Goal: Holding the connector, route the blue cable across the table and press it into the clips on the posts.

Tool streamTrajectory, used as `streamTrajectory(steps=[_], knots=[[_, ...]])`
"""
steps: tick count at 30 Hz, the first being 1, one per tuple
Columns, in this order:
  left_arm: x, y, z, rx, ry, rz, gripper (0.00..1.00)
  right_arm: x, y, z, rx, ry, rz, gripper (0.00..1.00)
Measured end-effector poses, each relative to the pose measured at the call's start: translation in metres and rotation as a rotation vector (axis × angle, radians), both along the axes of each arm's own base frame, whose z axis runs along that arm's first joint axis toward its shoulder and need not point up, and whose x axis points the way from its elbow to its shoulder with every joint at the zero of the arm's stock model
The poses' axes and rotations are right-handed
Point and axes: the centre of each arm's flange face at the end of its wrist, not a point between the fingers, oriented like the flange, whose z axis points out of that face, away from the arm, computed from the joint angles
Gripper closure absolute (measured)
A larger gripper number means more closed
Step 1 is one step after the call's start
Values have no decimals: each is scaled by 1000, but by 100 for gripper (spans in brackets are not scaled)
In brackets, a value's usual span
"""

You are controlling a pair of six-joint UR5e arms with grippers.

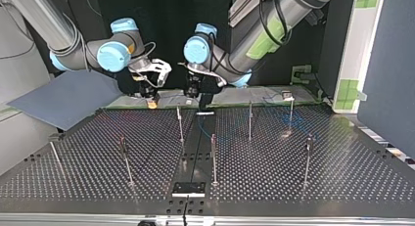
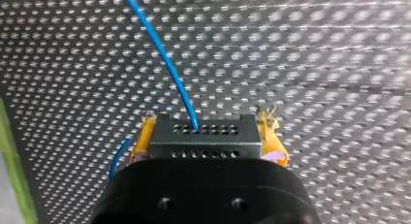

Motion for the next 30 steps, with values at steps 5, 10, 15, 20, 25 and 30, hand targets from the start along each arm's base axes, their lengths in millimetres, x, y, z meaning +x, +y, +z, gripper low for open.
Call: streamTrajectory(steps=[5, 10, 15, 20, 25, 30], knots=[[8, -3, 7, -13, -15, 4, 100, -1, -6, -22, 21, 9, -1, 100], [14, -1, 4, -16, -7, 5, 100, -3, -14, -27, 17, -15, 7, 100], [17, 2, -17, -2, 19, 7, 100, -5, -23, -25, 6, -42, 25, 100], [27, 2, -15, -16, 0, 13, 100, -10, -29, -27, 7, -48, 24, 100], [36, -1, -5, -27, -18, 15, 100, -12, -34, -34, 10, -50, 27, 100], [43, 0, -3, -30, -18, 9, 100, -12, -41, -36, 3, -59, 35, 100]])
